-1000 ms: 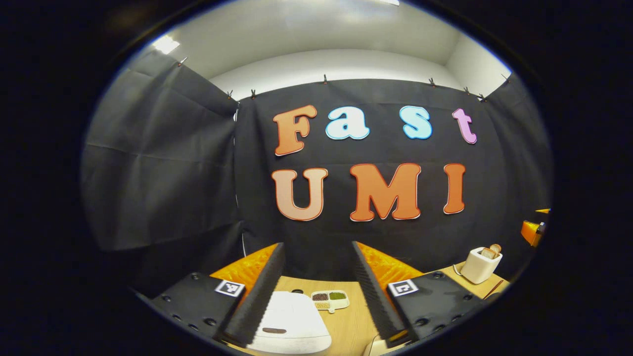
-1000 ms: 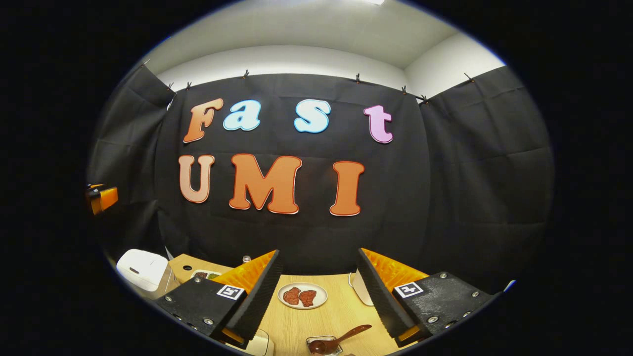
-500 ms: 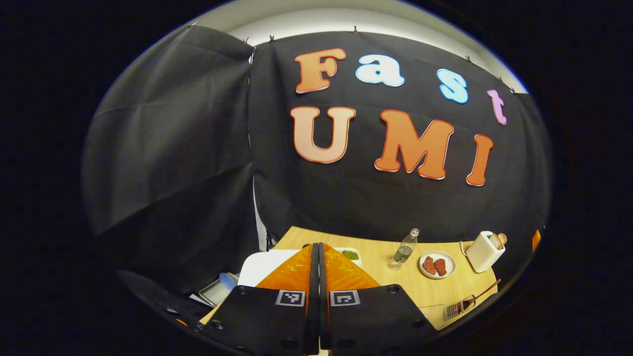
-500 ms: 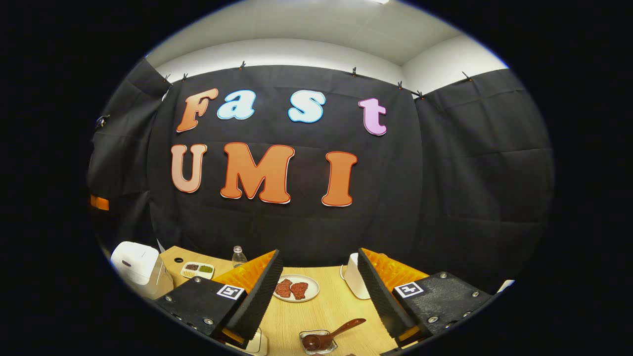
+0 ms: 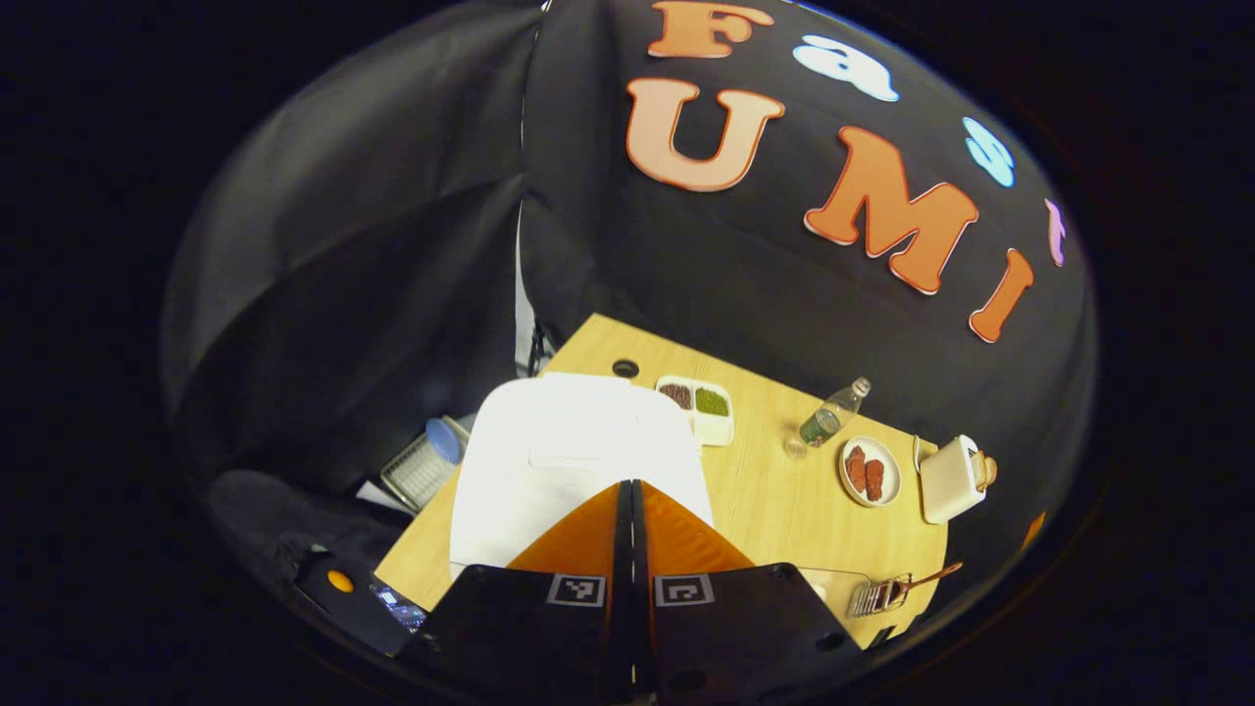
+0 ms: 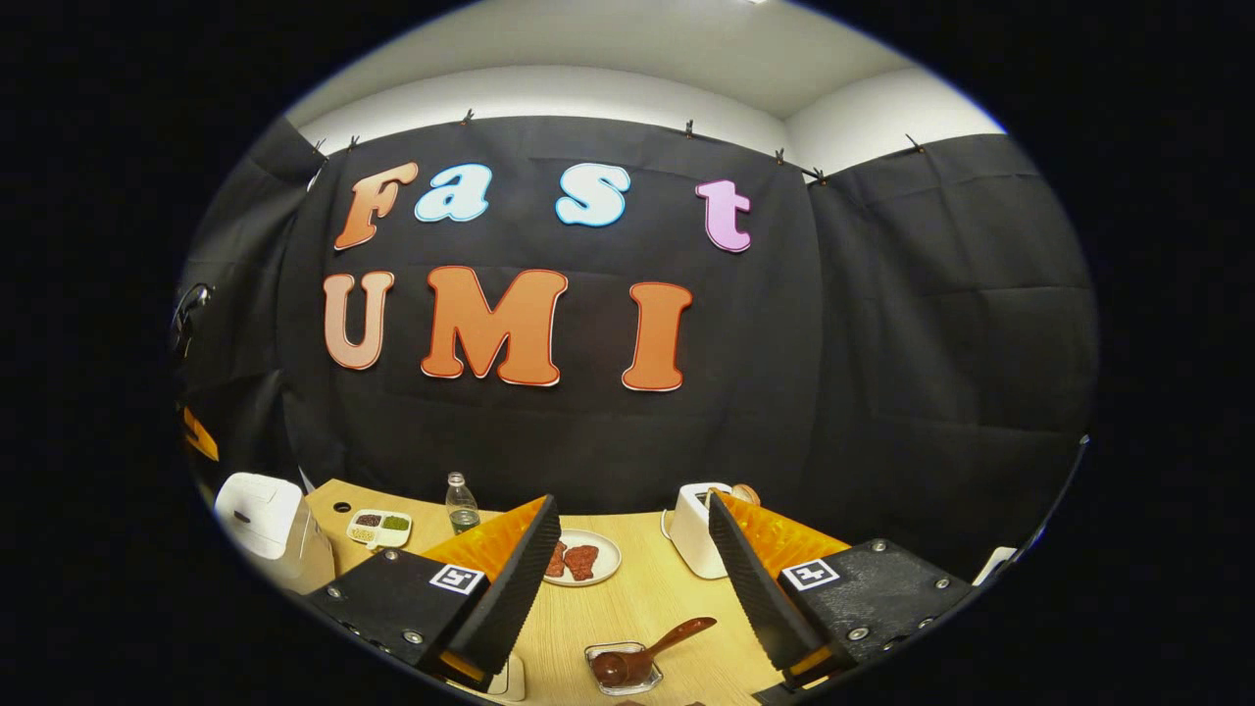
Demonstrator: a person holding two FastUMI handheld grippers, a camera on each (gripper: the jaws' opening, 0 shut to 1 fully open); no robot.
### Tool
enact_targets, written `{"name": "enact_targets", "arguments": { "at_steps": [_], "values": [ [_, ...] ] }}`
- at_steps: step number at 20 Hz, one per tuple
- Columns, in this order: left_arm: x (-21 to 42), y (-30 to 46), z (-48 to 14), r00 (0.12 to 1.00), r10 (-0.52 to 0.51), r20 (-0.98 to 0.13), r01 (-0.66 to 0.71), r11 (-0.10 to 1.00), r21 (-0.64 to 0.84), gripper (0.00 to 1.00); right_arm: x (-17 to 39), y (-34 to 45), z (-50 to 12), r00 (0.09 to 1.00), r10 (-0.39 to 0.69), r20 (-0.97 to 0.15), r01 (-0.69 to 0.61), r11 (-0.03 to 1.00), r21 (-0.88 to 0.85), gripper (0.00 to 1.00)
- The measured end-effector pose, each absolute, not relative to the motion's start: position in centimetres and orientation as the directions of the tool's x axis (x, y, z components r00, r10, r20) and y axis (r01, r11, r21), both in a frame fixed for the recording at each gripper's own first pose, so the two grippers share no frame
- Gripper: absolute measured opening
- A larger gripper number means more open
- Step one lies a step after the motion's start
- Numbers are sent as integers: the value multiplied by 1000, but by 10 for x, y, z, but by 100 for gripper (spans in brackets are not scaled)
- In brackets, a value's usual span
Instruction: Close the left gripper, press the button to open the rice cooker; take a wooden spoon from the chopstick holder with the right hand, scoop a spoonful of rice and pour it into the rice cooker, then put the wooden spoon back into the chopstick holder.
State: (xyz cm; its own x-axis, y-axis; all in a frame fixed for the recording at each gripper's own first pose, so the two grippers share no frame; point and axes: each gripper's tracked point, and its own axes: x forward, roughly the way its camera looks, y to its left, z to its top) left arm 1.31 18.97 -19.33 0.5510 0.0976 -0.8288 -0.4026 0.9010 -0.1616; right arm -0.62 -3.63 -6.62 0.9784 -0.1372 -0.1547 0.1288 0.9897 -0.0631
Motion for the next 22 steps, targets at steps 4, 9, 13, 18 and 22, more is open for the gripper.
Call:
{"name": "enact_targets", "arguments": {
  "at_steps": [4, 9, 13, 18, 22],
  "values": [
    [4, 188, -230, 455, 15, -891, -438, 875, -209, 5, -13, -43, -78, 969, -165, -182, 154, 985, -74, 95],
    [-10, 188, -263, 376, -26, -926, -477, 851, -218, 5, -18, -51, -91, 957, -193, -216, 179, 980, -81, 95],
    [-19, 186, -283, 338, -33, -941, -499, 841, -208, 5, -18, -53, -101, 950, -200, -238, 186, 979, -81, 95],
    [-14, 188, -278, 397, 5, -918, -485, 850, -206, 5, -12, -51, -118, 944, -180, -276, 167, 983, -73, 95],
    [11, 197, -230, 580, 118, -806, -425, 888, -176, 5, -7, -59, -134, 933, -181, -312, 174, 983, -52, 95]
  ]
}}
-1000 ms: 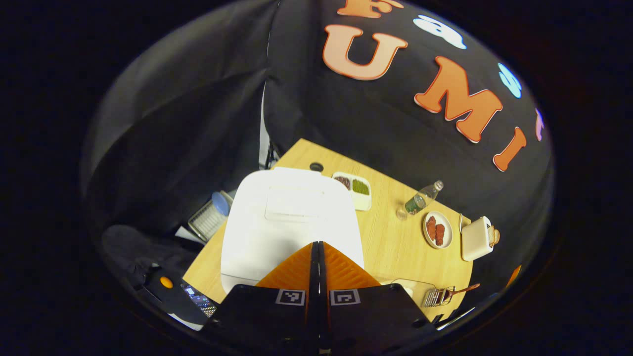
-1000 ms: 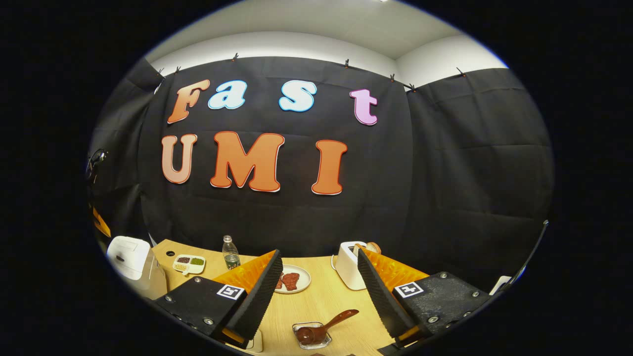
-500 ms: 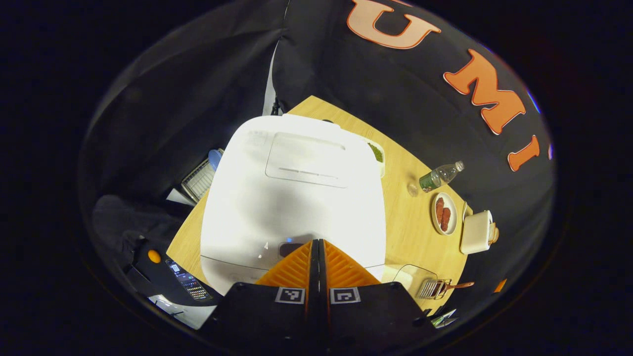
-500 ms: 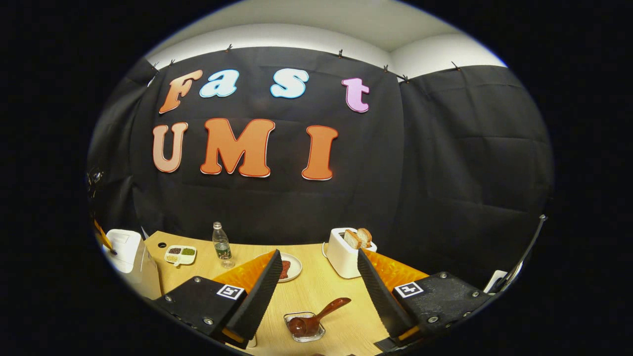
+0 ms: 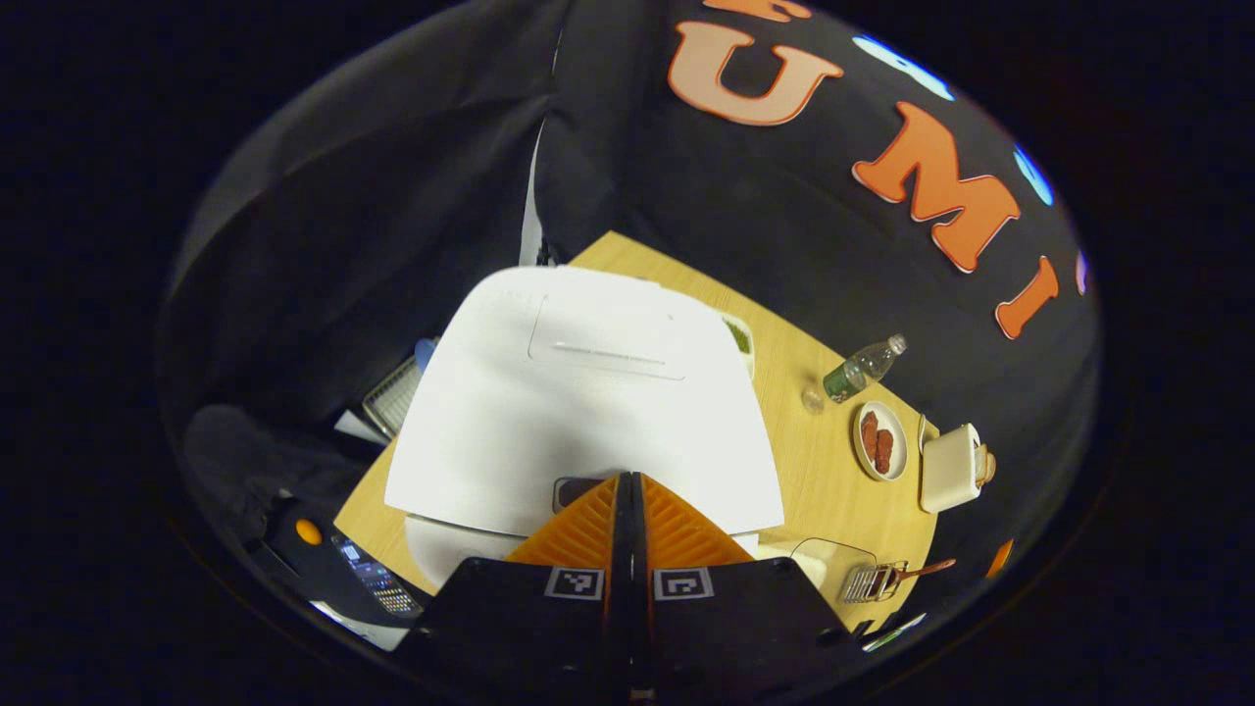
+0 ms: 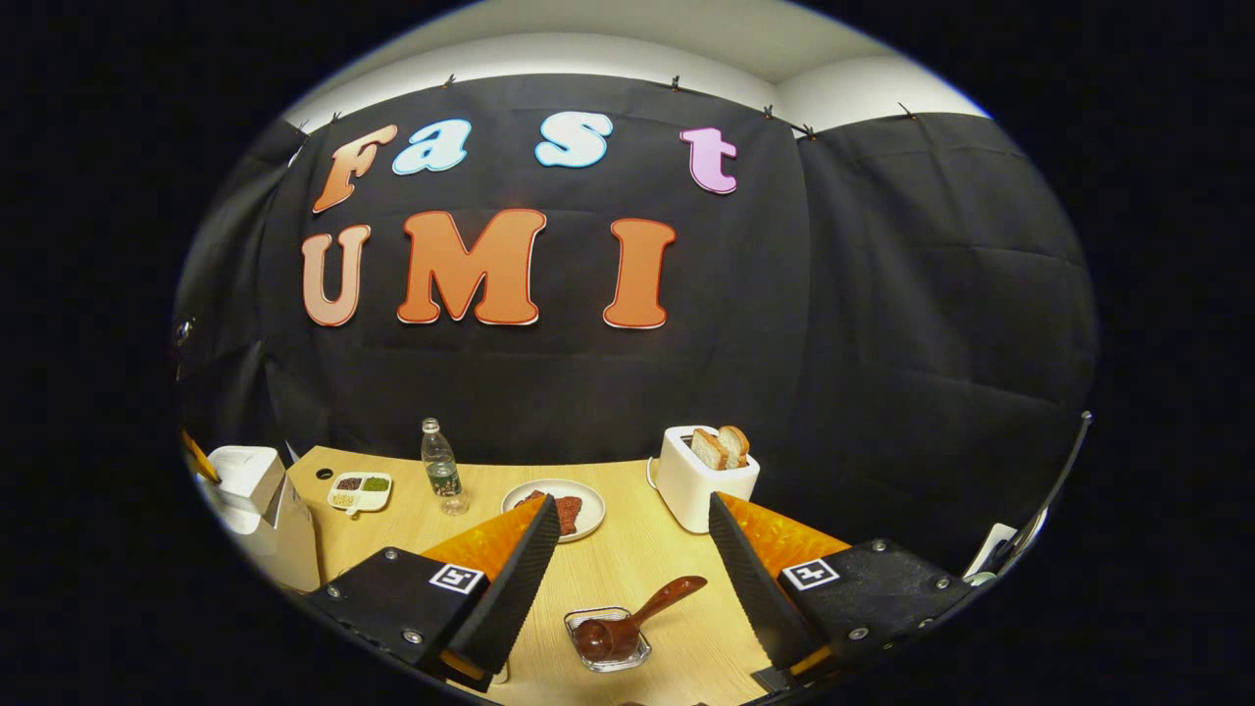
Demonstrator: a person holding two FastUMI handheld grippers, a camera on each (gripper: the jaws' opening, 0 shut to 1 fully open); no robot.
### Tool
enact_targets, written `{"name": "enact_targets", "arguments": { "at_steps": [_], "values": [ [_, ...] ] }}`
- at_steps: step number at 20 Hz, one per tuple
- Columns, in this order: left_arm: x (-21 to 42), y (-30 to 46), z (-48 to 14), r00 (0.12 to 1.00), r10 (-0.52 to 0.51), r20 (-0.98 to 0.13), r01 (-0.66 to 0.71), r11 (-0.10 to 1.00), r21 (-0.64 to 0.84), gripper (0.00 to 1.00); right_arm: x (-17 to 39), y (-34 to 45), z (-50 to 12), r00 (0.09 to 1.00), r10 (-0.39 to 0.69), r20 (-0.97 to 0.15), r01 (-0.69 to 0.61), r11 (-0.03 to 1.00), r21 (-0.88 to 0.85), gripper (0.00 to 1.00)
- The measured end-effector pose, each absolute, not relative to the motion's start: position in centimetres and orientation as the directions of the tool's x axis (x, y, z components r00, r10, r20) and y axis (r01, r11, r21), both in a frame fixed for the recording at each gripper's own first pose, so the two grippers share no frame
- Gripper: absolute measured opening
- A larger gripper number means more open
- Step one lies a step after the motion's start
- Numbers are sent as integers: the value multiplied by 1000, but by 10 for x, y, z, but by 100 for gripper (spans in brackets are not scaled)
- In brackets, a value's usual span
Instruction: Close the left gripper, press the button to open the rice cooker; take a wooden spoon from the chopstick holder with the right hand, scoop a spoonful of rice and pour it into the rice cooker, then put the wooden spoon back into the chopstick holder.
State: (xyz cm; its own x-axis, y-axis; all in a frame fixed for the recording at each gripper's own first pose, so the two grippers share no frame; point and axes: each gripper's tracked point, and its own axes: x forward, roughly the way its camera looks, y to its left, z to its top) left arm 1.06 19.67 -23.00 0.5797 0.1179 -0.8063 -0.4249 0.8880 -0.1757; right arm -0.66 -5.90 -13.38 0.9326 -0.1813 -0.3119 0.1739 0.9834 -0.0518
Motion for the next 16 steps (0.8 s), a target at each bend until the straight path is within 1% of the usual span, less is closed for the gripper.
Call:
{"name": "enact_targets", "arguments": {
  "at_steps": [3, 4, 6, 7, 9, 14, 16],
  "values": [
    [27, 202, -188, 701, 196, -686, -429, 884, -185, 5, -5, -63, -154, 917, -175, -358, 176, 984, -30, 95],
    [32, 205, -173, 733, 223, -643, -428, 886, -180, 6, -4, -64, -160, 912, -169, -374, 174, 984, -21, 95],
    [37, 209, -147, 788, 268, -555, -422, 891, -170, 5, -4, -67, -172, 900, -157, -406, 170, 985, -4, 95],
    [29, 202, -134, 808, 274, -521, -415, 893, -174, 4, -4, -69, -179, 894, -153, -422, 172, 985, 7, 95],
    [23, 189, -118, 842, 274, -466, -391, 904, -175, 5, -2, -74, -193, 880, -148, -451, 180, 983, 30, 95],
    [11, 158, -68, 905, 313, -289, -341, 938, -53, 6, -2, -87, -224, 845, -135, -517, 204, 976, 79, 95],
    [5, 141, -58, 916, 306, -261, -319, 948, -8, 10, -2, -90, -239, 830, -125, -543, 211, 973, 99, 95]
  ]
}}
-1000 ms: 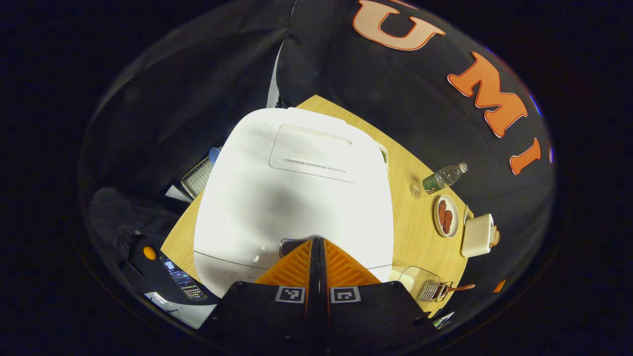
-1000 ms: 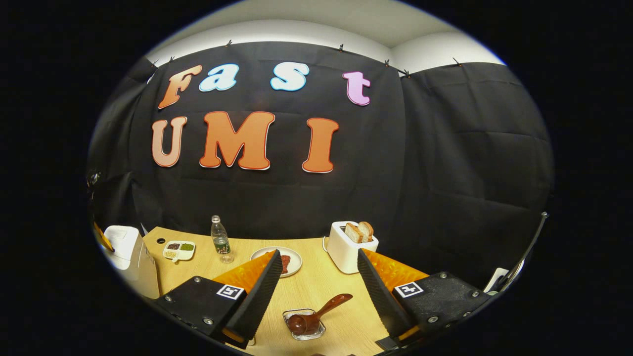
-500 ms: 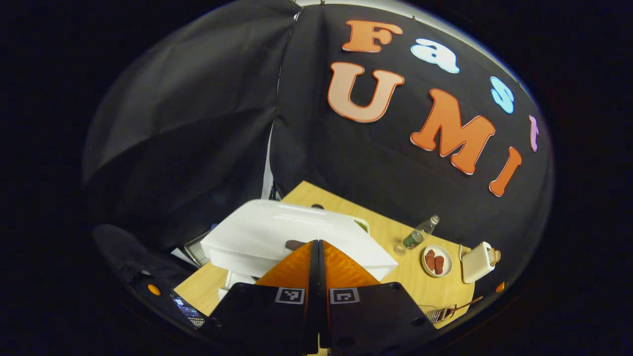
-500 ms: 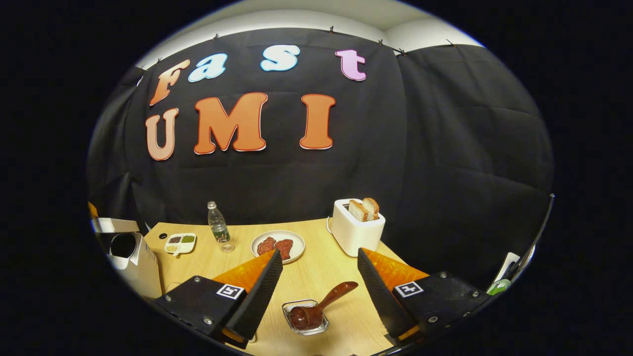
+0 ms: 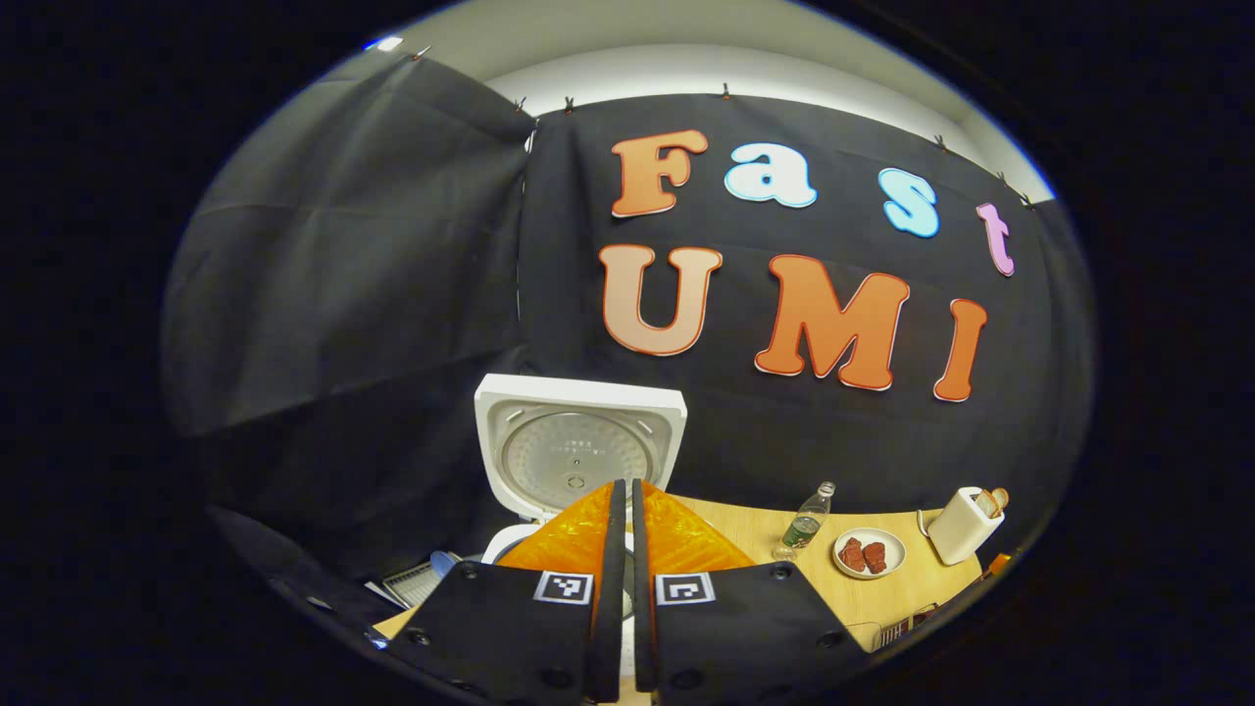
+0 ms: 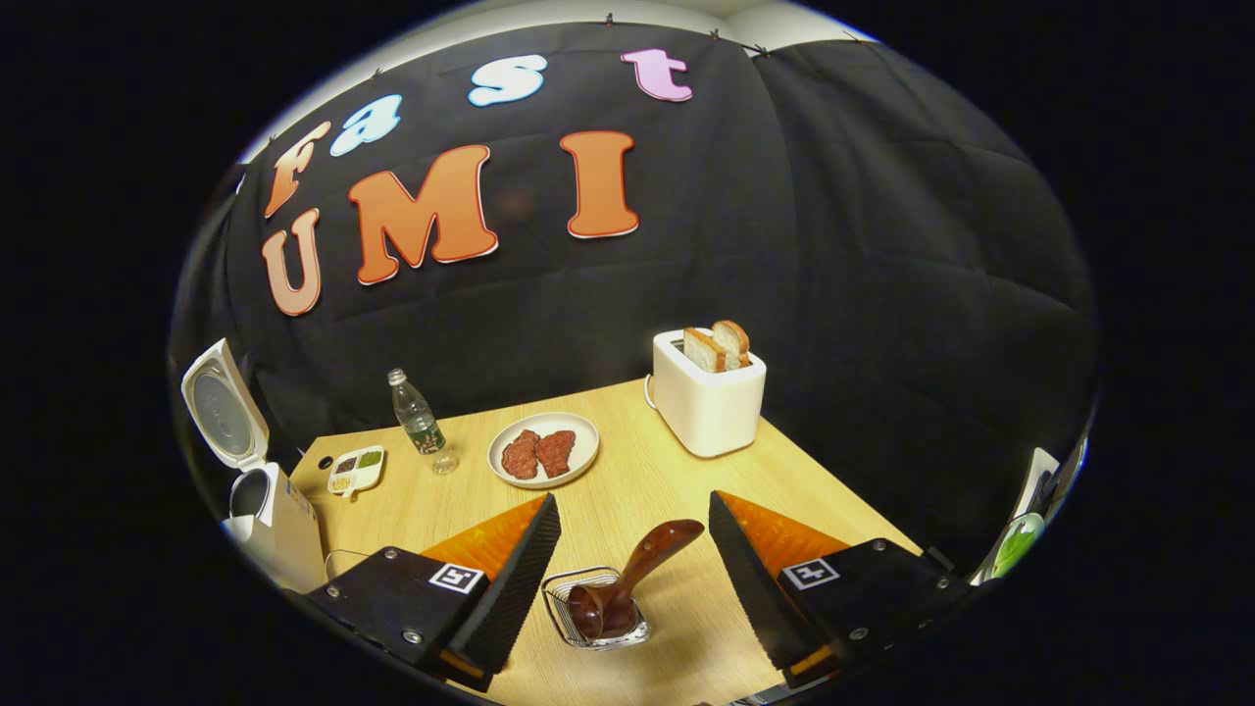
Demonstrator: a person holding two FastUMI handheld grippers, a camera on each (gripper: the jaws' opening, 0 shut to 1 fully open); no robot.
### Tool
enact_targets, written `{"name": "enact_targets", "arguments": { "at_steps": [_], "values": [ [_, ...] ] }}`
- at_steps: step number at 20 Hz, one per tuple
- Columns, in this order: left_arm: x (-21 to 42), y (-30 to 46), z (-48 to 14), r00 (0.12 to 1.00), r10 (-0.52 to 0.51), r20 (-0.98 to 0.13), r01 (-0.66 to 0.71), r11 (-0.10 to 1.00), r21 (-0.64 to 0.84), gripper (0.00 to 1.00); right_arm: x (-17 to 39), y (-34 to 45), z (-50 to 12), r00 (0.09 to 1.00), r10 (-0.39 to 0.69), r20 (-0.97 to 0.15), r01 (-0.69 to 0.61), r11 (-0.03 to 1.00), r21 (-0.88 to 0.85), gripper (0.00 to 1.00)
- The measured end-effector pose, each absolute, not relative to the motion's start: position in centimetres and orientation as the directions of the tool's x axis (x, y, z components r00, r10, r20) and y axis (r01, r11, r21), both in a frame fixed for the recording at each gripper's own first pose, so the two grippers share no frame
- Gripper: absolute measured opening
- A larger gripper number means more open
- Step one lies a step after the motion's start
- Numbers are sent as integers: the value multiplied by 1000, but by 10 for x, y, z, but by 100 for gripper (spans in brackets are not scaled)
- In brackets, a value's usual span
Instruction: Close the left gripper, press the button to open the rice cooker; take a wooden spoon from the chopstick holder with the right hand, scoop a spoonful of rice and pour it into the rice cooker, then put the wooden spoon back into the chopstick holder.
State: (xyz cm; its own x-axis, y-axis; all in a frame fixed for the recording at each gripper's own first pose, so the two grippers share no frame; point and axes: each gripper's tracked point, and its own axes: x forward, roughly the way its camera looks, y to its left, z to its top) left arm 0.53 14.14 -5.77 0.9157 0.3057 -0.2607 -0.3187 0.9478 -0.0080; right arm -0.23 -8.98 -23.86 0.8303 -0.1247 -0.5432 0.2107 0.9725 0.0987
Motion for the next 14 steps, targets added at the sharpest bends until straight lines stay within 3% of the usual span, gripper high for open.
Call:
{"name": "enact_targets", "arguments": {
  "at_steps": [2, 3, 5, 6, 8, 9, 11, 14],
  "values": [
    [0, 129, -64, 911, 298, -285, -299, 954, 41, 26, -1, -93, -256, 815, -115, -568, 217, 969, 115, 95],
    [-4, 122, -65, 911, 299, -285, -297, 954, 51, 41, -1, -95, -267, 802, -113, -586, 224, 967, 121, 95],
    [-14, 109, -67, 913, 290, -287, -287, 956, 55, 53, -1, -96, -286, 777, -92, -622, 232, 961, 148, 94],
    [-16, 102, -69, 917, 277, -289, -274, 960, 49, 53, -1, -94, -294, 767, -73, -637, 228, 960, 164, 95],
    [-23, 87, -68, 924, 253, -286, -253, 967, 37, 67, -1, -88, -308, 747, -28, -665, 208, 959, 193, 95],
    [-26, 81, -67, 928, 249, -277, -250, 968, 34, 80, 1, -85, -313, 740, -12, -673, 204, 957, 207, 95],
    [-30, 72, -68, 929, 247, -274, -245, 969, 40, 86, 10, -83, -322, 732, 9, -681, 203, 952, 231, 93],
    [-38, 58, -72, 928, 237, -286, -231, 971, 55, 86, 17, -74, -336, 716, 67, -695, 188, 940, 284, 86]
  ]
}}
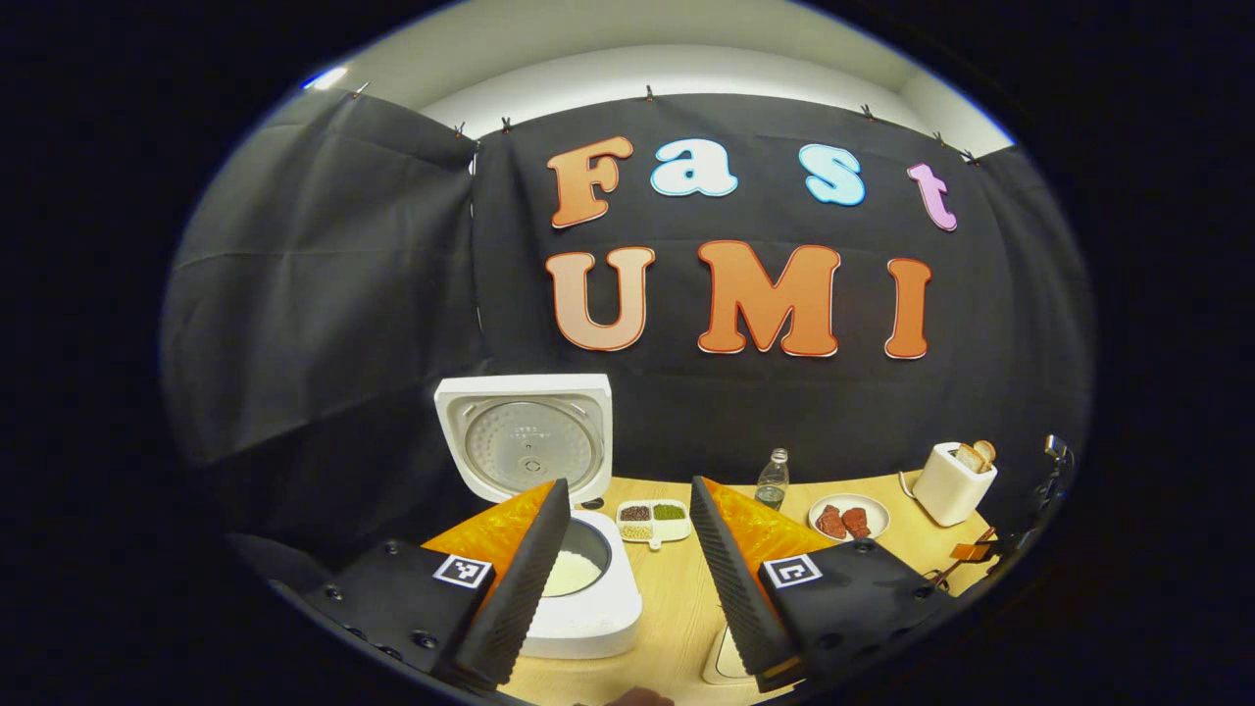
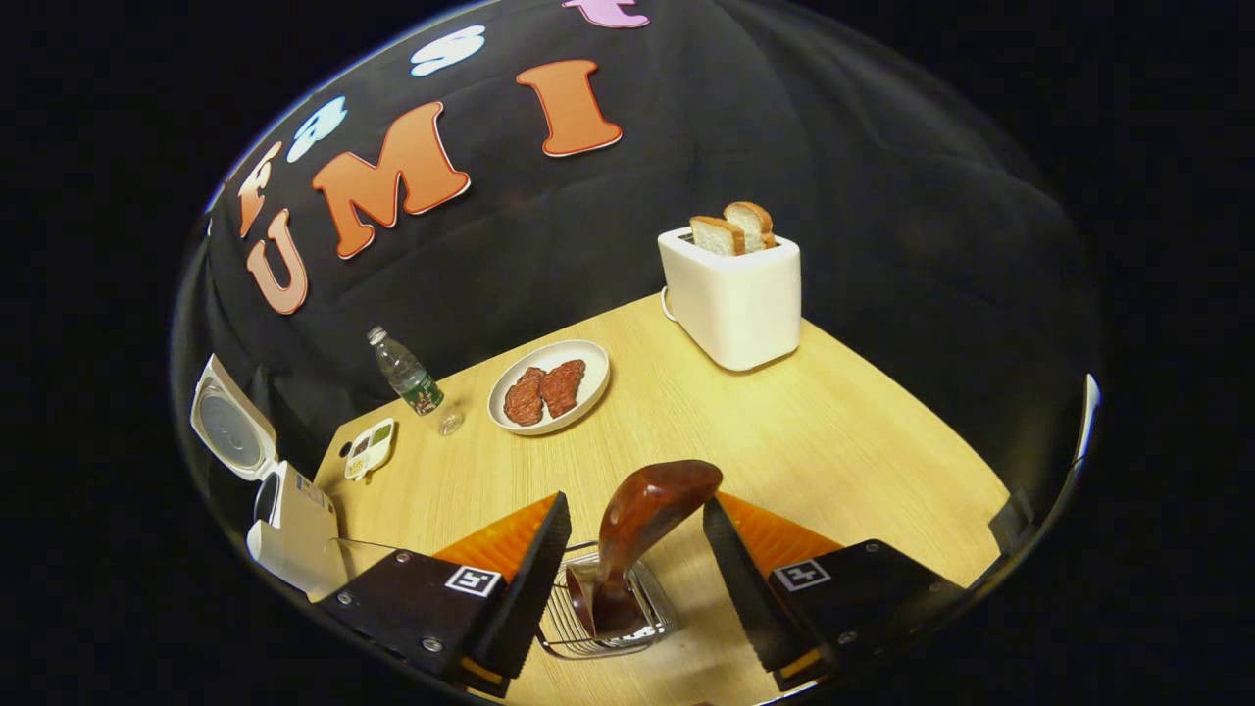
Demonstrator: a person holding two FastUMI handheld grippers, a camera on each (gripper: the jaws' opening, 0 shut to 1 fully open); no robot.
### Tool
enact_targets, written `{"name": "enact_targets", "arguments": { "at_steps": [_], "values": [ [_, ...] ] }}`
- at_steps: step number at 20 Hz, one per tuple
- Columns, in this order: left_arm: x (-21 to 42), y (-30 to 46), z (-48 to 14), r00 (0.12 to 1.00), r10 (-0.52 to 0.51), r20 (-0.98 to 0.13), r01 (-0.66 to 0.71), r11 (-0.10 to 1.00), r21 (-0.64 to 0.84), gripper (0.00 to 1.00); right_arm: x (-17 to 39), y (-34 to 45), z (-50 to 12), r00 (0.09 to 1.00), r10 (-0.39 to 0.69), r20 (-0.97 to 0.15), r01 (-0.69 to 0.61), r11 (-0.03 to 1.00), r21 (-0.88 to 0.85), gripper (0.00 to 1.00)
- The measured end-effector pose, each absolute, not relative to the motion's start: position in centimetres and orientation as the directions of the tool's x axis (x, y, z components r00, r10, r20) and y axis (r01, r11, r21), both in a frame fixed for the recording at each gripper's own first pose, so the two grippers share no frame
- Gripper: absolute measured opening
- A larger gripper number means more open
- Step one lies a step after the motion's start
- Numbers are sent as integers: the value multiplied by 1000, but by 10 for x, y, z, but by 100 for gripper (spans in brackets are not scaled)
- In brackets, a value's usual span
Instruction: Close the left gripper, press the button to open the rice cooker; take a wooden spoon from the chopstick holder with the right hand, scoop a spoonful of rice and pour it into the rice cooker, then put the wooden spoon back into the chopstick holder.
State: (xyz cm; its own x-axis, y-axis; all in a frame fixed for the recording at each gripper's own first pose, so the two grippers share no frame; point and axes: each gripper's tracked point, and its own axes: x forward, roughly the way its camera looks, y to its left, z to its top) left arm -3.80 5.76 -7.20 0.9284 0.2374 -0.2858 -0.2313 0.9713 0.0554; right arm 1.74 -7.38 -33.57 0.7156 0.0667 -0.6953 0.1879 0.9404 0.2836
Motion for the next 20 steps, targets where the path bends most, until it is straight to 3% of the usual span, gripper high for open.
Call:
{"name": "enact_targets", "arguments": {
  "at_steps": [4, 5, 6, 7, 15, 20],
  "values": [
    [-44, 49, -76, 924, 231, -305, -221, 973, 67, 86, 28, -69, -336, 734, 95, -673, 180, 928, 327, 61],
    [-44, 47, -77, 924, 228, -306, -218, 974, 68, 86, 24, -69, -337, 730, 101, -676, 179, 926, 331, 45],
    [-44, 46, -77, 925, 222, -309, -210, 975, 71, 86, 20, -68, -337, 726, 113, -679, 180, 921, 346, 40],
    [-42, 45, -77, 926, 217, -308, -205, 976, 73, 86, 20, -67, -337, 727, 111, -677, 197, 912, 361, 26],
    [-32, 40, -84, 936, 161, -313, -145, 987, 74, 86, -8, -57, -324, 751, 68, -657, 232, 904, 359, 17],
    [-36, 47, -95, 937, 128, -324, -112, 991, 66, 88, -1, -47, -273, 805, 4, -593, 221, 926, 307, 13]
  ]
}}
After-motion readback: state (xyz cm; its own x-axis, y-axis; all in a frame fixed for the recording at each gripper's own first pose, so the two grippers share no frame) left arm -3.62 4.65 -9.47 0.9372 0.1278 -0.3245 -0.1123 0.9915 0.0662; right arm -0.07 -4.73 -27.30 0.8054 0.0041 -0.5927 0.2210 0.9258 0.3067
